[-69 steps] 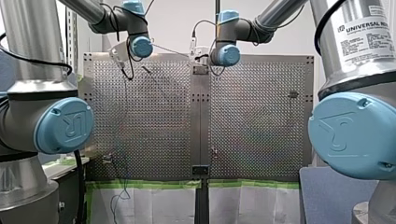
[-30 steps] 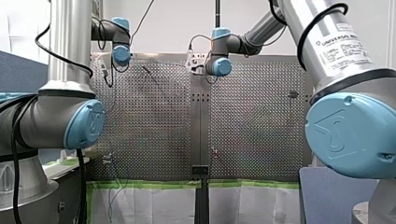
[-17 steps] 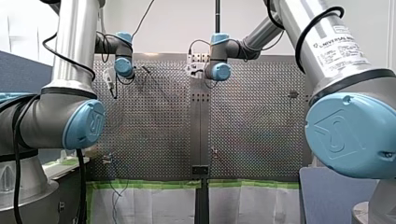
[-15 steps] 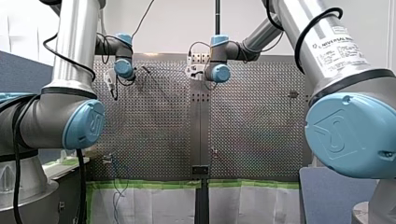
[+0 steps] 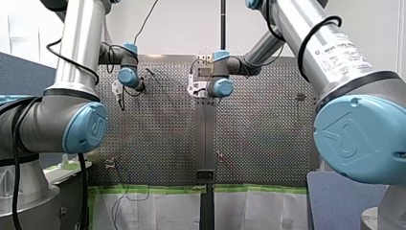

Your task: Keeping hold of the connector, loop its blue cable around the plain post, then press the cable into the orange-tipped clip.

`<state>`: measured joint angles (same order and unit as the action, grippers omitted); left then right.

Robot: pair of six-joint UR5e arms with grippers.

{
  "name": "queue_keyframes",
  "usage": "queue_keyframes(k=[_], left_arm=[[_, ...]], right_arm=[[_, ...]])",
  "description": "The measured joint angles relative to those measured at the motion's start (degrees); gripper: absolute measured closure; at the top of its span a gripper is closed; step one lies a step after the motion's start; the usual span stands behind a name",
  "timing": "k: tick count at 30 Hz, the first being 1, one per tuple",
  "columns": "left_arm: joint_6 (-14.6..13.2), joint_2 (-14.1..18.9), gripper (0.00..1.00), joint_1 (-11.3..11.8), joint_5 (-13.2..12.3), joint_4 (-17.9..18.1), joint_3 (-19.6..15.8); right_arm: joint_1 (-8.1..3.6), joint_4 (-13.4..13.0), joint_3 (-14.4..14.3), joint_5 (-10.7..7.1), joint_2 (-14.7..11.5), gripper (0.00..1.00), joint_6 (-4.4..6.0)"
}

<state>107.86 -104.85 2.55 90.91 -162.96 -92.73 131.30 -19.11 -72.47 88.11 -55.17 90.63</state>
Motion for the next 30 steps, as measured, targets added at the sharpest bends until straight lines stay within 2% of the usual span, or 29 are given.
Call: queue_keyframes(k=[1, 2, 3, 4, 5, 6, 7, 9, 11, 18, 24, 30], left_arm=[[0.14, 0.00, 0.53, 0.01, 0.33, 0.10, -0.19], [0.34, 0.00, 0.47, 0.05, 0.87, 0.20, -0.41], [0.48, -0.01, 0.47, 0.11, 1.34, 0.25, -0.54], [0.59, -0.01, 0.26, 0.17, 1.83, 0.28, -0.64], [0.69, -0.02, 0.16, 0.24, 2.47, 0.28, -0.73], [0.75, -0.02, 0.16, 0.30, 2.89, 0.27, -0.78], [0.81, -0.04, 0.06, 0.33, 3.21, 0.25, -0.80], [1.00, -0.29, 0.06, 0.29, 3.62, 0.19, -0.83], [1.57, -0.99, 0.01, 0.19, 3.53, 0.10, -0.82], [3.52, -4.22, 0.01, -0.15, 0.48, -0.79, -0.71], [3.81, -4.71, 0.01, -0.43, -0.11, -1.02, -0.61], [3.84, -4.75, 0.01, -0.76, 0.07, -1.05, -0.59]], right_arm=[[0.18, 0.22, -0.12, 0.33, 0.22, 1.00, -0.13], [0.39, 0.37, -0.39, 0.68, 0.47, 1.00, -0.27], [0.54, 0.39, -0.69, 0.88, 0.62, 1.00, -0.35], [0.67, 0.35, -1.02, 1.04, 0.76, 1.00, -0.40], [0.83, 0.22, -1.48, 1.29, 0.93, 1.00, -0.47], [0.96, 0.06, -1.85, 1.51, 1.06, 1.00, -0.50], [1.10, -0.11, -2.25, 1.77, 1.17, 1.00, -0.52], [1.45, -0.59, -3.11, 2.32, 1.45, 1.00, -0.51], [1.75, -0.92, -3.71, 2.66, 1.76, 1.00, -0.50], [2.25, -1.23, -4.42, 3.21, 2.53, 1.00, -0.46], [2.66, -3.14, -6.59, 5.72, 5.24, 1.00, -0.19], [2.35, -5.95, -8.88, 6.59, 7.91, 1.00, 0.45]])
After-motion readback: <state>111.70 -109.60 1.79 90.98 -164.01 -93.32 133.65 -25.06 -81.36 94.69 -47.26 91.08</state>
